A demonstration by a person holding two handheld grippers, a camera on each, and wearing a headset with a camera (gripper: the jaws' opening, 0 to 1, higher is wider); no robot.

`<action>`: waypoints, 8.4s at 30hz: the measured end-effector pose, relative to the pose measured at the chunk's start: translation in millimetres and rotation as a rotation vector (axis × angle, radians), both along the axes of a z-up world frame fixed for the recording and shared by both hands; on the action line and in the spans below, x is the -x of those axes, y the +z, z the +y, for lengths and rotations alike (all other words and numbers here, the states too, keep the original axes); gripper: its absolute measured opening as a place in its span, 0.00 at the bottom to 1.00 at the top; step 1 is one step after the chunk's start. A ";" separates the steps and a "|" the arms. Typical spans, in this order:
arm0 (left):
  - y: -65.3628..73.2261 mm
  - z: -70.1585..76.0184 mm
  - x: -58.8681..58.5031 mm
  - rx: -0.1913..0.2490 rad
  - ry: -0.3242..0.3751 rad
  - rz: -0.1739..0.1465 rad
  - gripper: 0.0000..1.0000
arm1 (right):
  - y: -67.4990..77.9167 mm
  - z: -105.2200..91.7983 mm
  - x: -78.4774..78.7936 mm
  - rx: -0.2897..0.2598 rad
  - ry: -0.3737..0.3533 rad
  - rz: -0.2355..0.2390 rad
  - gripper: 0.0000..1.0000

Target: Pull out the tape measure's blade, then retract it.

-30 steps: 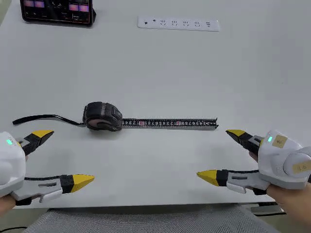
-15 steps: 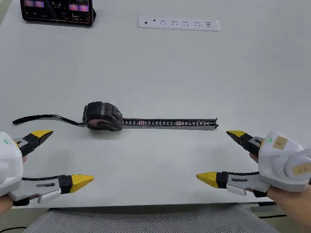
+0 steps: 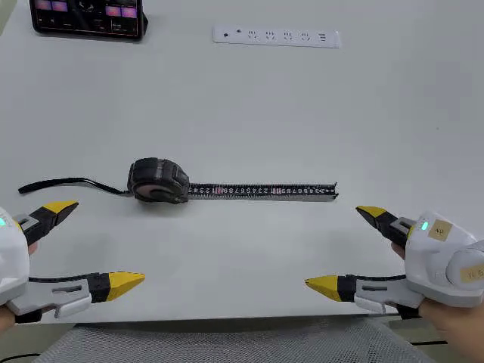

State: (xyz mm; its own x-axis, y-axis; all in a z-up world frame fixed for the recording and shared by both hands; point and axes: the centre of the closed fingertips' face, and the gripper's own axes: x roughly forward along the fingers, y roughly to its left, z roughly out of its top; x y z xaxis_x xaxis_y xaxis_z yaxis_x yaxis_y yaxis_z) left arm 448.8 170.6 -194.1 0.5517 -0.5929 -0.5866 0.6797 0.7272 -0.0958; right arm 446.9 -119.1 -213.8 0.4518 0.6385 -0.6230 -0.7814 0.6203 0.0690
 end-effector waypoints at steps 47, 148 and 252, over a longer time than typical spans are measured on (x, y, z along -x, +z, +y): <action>-5.2 -14.8 -13.3 0.024 0.015 0.009 0.91 | -0.4 -5.1 -4.2 0.011 -0.009 -0.001 0.91; -13.5 -52.8 -76.4 0.211 0.269 0.045 0.80 | 5.6 -28.3 -55.8 0.087 0.087 -0.033 0.65; -36.6 -39.1 -106.3 0.097 0.638 0.059 0.60 | -50.8 -32.1 -93.2 0.392 0.599 0.102 0.22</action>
